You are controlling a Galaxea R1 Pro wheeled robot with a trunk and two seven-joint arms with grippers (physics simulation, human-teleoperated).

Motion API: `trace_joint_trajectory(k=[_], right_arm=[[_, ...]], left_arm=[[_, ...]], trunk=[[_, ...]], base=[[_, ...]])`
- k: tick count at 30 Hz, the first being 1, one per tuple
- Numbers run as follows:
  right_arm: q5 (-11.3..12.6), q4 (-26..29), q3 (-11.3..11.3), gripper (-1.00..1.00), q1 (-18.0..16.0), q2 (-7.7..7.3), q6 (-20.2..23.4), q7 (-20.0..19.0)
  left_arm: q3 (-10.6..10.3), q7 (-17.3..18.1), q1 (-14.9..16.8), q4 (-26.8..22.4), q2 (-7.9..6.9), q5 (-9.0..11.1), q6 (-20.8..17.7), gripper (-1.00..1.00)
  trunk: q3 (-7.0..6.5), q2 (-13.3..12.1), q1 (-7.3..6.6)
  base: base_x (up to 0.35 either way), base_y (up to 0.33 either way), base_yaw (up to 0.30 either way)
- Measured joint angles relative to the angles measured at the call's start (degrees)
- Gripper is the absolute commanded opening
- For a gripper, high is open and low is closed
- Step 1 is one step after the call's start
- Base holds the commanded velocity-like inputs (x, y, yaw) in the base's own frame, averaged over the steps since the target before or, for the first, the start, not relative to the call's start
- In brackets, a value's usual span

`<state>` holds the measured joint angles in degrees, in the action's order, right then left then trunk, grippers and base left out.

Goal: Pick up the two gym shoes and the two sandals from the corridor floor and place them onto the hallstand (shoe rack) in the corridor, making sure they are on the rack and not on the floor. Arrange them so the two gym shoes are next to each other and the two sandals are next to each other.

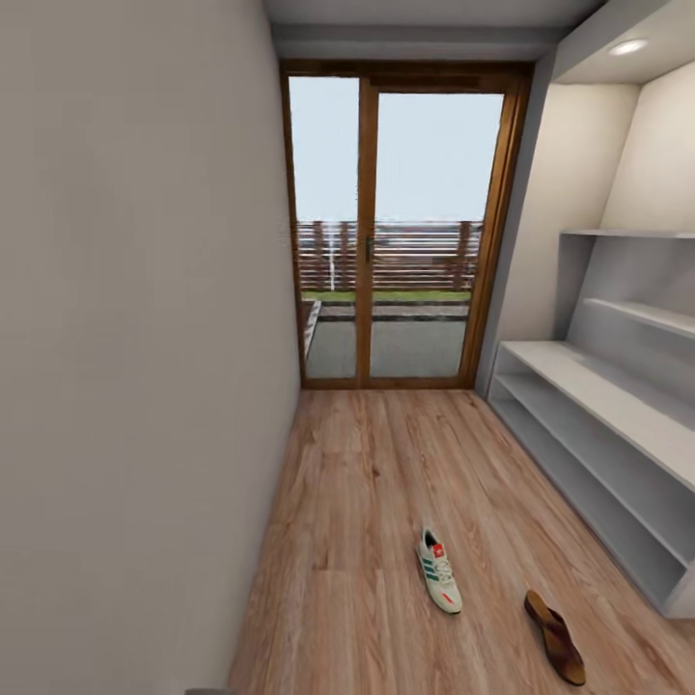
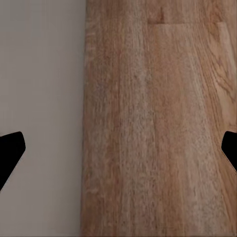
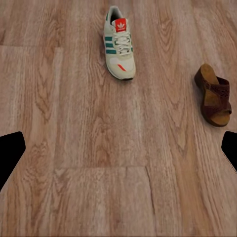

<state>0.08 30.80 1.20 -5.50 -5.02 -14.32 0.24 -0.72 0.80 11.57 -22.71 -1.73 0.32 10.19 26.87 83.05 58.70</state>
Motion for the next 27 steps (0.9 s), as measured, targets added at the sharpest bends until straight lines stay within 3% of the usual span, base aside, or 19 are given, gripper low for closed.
trace_joint_trajectory(k=[27], right_arm=[[0.05,0.08,-0.01,1.0,0.0,0.0,0.0,-0.06]], left_arm=[[0.02,0.0,0.0,-0.08,-0.07,0.0,0.0,1.0]], trunk=[[0.0,0.0,0.01]], base=[[0.323,-0.157,0.0]])
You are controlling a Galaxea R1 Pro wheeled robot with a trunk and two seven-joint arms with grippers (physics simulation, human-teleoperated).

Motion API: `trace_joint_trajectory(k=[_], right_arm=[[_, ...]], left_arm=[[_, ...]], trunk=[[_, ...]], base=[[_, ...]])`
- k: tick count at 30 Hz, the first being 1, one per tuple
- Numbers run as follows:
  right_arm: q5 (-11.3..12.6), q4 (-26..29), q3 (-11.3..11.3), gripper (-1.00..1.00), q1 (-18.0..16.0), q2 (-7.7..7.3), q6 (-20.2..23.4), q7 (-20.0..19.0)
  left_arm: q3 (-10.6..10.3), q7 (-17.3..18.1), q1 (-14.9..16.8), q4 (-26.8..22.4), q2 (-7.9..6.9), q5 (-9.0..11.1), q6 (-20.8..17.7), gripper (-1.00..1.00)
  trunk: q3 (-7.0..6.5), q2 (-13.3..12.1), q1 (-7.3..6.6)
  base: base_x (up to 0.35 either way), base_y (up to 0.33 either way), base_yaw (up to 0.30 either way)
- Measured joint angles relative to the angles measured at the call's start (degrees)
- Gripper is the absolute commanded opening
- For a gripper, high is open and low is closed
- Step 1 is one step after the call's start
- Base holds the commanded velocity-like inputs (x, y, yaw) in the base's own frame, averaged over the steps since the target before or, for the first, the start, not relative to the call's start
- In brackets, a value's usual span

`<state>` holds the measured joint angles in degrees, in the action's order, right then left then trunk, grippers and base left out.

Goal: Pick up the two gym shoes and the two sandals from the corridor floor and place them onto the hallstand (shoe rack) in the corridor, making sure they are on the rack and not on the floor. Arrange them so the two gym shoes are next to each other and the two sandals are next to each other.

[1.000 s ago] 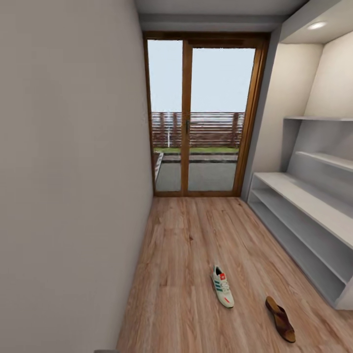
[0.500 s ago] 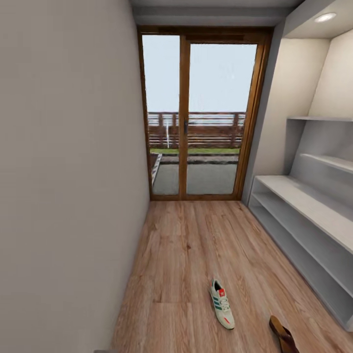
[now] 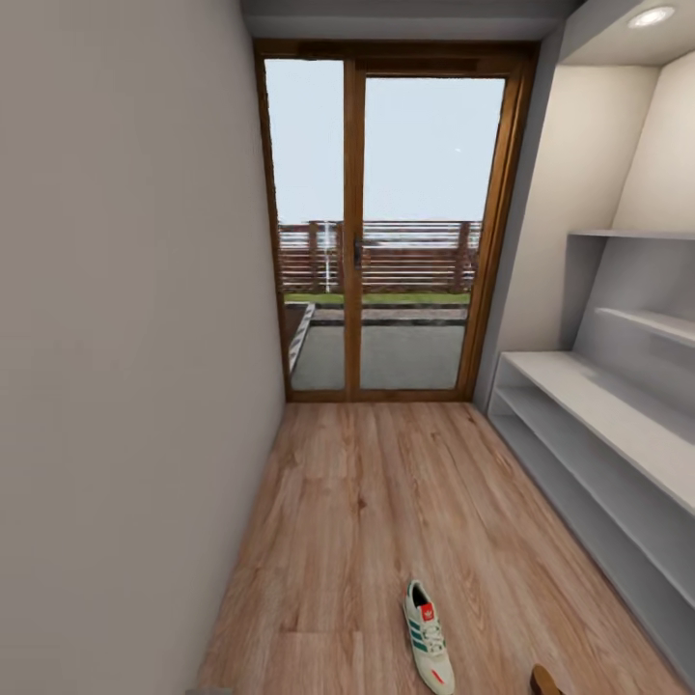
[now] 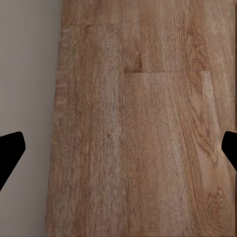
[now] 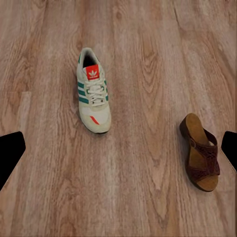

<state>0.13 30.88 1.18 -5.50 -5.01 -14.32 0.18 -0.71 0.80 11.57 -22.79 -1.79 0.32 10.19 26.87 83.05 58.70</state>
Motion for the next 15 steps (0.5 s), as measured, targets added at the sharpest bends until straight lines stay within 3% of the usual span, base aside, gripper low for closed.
trace_joint_trajectory(k=[9,15], right_arm=[[0.03,0.02,0.01,1.0,0.0,0.0,0.0,-0.04],[0.03,0.01,0.0,1.0,0.0,0.0,-0.01,-0.09]], left_arm=[[-0.01,0.0,0.0,-0.01,-0.01,0.0,0.0,1.0],[0.02,0.0,0.0,-0.09,0.01,0.0,0.05,1.0]], trunk=[[0.0,0.0,0.0],[0.0,0.0,-0.01]], base=[[0.273,-0.215,0.0],[0.322,-0.068,0.0]])
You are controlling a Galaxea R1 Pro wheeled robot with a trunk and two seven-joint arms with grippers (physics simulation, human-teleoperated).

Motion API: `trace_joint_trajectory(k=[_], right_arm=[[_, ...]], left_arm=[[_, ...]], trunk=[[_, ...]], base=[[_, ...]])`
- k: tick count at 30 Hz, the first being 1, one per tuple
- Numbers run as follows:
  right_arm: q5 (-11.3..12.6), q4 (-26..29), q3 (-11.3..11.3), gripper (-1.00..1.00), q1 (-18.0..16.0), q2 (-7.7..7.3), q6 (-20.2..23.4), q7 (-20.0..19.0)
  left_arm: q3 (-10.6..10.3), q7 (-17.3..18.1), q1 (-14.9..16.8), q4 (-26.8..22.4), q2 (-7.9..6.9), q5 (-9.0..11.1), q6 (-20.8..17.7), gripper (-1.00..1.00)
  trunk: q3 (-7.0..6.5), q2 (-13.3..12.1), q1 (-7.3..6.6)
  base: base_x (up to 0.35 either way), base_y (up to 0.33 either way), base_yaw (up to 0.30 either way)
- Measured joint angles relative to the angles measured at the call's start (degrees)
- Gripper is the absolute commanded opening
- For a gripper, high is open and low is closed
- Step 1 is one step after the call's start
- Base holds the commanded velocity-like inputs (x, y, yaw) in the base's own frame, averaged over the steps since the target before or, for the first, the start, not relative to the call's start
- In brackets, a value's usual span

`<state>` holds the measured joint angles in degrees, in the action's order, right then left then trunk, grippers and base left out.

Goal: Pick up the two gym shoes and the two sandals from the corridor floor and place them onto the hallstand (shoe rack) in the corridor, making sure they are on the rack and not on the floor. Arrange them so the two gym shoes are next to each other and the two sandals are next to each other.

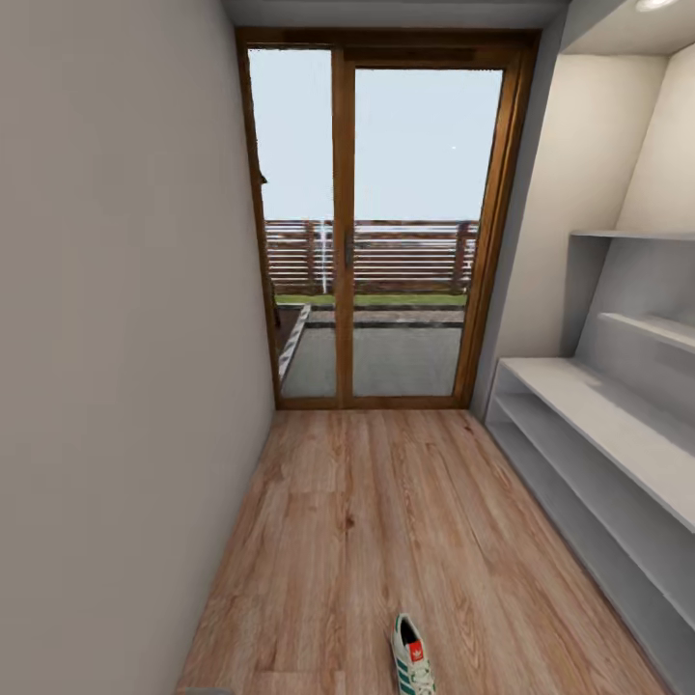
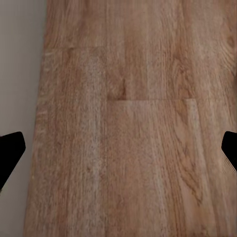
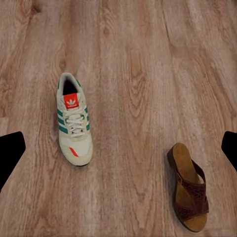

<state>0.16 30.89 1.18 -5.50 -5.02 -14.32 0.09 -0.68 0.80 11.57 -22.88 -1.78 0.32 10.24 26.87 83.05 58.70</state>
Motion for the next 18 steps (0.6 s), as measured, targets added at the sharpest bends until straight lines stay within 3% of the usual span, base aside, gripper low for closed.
trace_joint_trajectory(k=[18], right_arm=[[0.0,0.0,-0.01,1.0,0.0,0.0,0.0,-0.19]], left_arm=[[-0.03,0.0,0.0,-0.01,0.01,0.0,-0.04,1.0]], trunk=[[-0.02,0.0,0.01]], base=[[0.282,-0.007,-0.013]])
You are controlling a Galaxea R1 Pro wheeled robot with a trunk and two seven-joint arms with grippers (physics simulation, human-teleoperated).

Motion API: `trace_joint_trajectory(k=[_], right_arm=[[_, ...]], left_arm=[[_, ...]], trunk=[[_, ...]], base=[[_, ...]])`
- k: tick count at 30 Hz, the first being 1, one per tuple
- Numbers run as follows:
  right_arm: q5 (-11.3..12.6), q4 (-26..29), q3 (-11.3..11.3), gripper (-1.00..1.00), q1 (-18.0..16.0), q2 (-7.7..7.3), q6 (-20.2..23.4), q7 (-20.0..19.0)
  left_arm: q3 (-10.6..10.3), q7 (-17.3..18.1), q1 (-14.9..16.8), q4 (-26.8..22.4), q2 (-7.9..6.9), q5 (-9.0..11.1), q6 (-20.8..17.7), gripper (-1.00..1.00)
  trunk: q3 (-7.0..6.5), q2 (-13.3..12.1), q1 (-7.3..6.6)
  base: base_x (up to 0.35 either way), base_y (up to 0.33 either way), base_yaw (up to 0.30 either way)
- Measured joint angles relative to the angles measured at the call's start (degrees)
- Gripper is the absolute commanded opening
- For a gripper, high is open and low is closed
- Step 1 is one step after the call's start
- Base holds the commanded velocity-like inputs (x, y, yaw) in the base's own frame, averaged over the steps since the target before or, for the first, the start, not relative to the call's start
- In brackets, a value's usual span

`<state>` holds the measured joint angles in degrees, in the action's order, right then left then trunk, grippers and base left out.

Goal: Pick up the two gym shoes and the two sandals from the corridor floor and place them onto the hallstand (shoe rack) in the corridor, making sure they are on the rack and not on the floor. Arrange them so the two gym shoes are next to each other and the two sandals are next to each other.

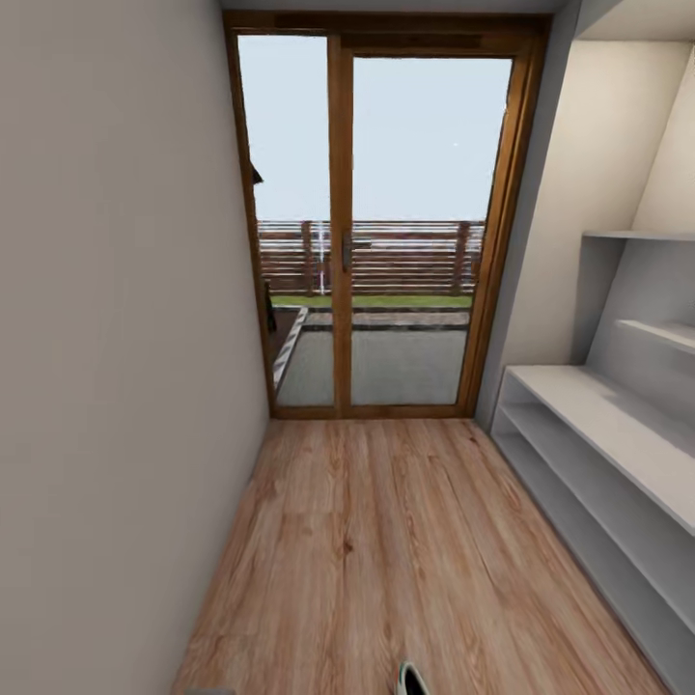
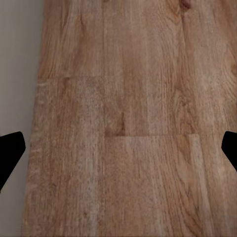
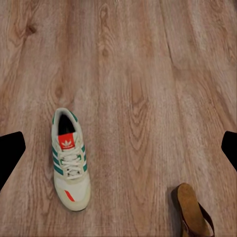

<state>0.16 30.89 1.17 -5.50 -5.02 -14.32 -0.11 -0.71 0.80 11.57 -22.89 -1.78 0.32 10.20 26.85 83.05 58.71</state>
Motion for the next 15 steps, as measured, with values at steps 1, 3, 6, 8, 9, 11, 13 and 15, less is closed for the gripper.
trace_joint_trajectory(k=[1,3,6,8,9,11,13,15], right_arm=[[0.0,0.0,0.0,1.0,0.0,0.0,0.0,-0.01],[0.0,0.01,0.0,1.0,0.01,0.0,0.0,-0.03],[0.0,0.01,0.0,1.0,0.01,0.0,0.0,-0.04],[0.0,0.01,0.0,1.0,0.01,0.0,0.0,-0.05],[0.0,0.01,0.0,1.0,0.01,0.0,0.0,-0.05],[0.0,0.01,0.0,1.0,0.01,0.0,0.01,-0.05],[0.0,0.01,0.0,1.0,0.01,0.0,0.0,-0.05],[0.0,0.01,0.0,1.0,0.01,0.0,0.01,-0.05]], left_arm=[[0.01,0.0,0.0,0.0,-0.01,0.0,0.0,1.0],[0.04,0.0,0.01,0.01,-0.01,0.0,0.01,1.0],[0.06,0.0,0.01,-0.03,-0.03,0.0,0.01,1.0],[0.06,0.0,0.01,-0.05,-0.04,0.0,0.03,1.0],[0.05,0.0,0.01,-0.05,-0.04,0.0,0.03,1.0],[0.04,0.0,0.01,-0.06,-0.04,0.0,0.04,1.0],[0.03,0.0,0.01,-0.11,-0.04,0.0,0.04,1.0],[0.04,0.0,0.01,-0.12,-0.04,0.0,0.05,1.0]], trunk=[[-0.02,0.0,0.0],[-0.07,0.0,0.0],[-0.18,0.0,0.01],[-0.26,0.0,0.01],[-0.31,0.0,0.01],[-0.4,0.0,0.02],[-0.49,0.0,0.02],[-0.58,0.0,0.02]], base=[[0.186,0.0,-0.109],[0.162,0.0,-0.156],[0.135,0.0,-0.184],[0.073,0.0,-0.204],[0.052,0.0,-0.209],[0.043,0.0,-0.211],[0.027,0.0,-0.215],[0.019,0.0,-0.216]])
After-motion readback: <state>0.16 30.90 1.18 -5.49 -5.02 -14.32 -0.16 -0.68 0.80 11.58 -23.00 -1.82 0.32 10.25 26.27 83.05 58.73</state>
